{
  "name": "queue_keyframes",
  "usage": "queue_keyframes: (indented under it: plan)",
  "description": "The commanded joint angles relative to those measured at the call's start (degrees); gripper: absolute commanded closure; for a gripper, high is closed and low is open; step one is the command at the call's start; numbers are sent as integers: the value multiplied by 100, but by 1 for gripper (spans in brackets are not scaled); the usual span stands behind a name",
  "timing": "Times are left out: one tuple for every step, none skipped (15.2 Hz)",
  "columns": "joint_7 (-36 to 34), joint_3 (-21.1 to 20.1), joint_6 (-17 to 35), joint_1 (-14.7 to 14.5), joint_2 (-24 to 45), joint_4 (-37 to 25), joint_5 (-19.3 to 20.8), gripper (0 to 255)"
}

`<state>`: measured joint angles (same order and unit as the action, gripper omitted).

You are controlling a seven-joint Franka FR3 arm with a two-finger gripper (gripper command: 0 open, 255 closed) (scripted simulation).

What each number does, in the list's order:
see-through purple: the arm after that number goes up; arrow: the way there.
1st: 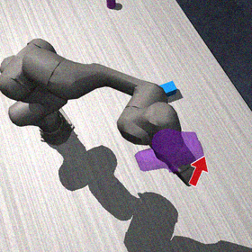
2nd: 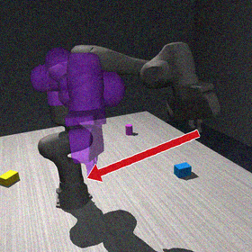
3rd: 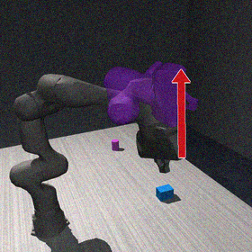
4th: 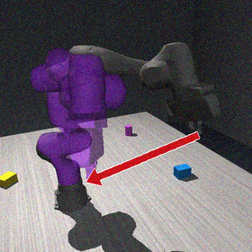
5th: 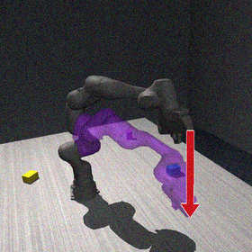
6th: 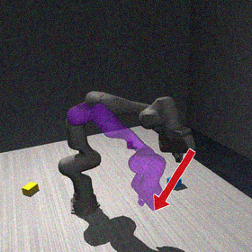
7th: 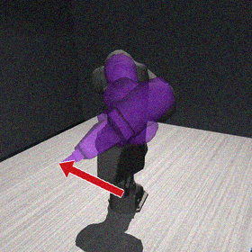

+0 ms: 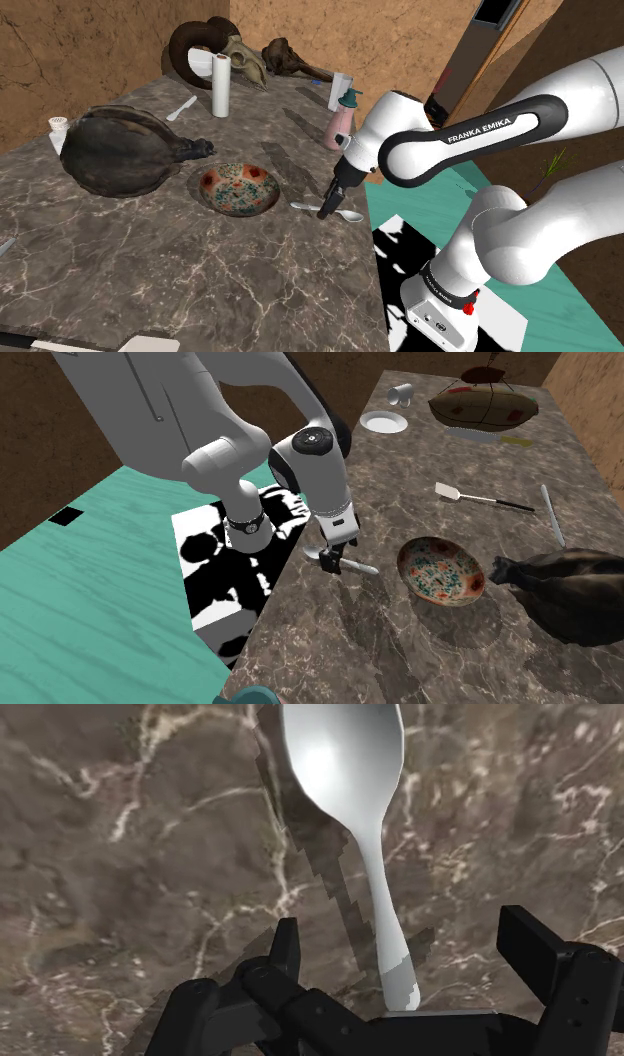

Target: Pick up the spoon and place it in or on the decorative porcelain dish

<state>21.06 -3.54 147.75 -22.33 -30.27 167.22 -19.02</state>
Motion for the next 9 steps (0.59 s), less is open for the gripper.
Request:
queue_keyframes:
  plan:
    - [2,-1,21,-6,13,6,-7,0]
    - [2,-1,21,-6,13,6,-7,0]
    - [2,-1,21,-6,13,6,-7,0]
    - [2,-1,21,-6,13,6,-7,0]
    - [2,-1,20,-6,12,5,-7,0]
    - [2,-1,20,-6,12,5,-7,255]
    - [2,-1,20,-6,12,5,-7,255]
    - [2,-1,20,-6,12,5,-7,255]
    - [2,-1,20,-6,12,5,-7,255]
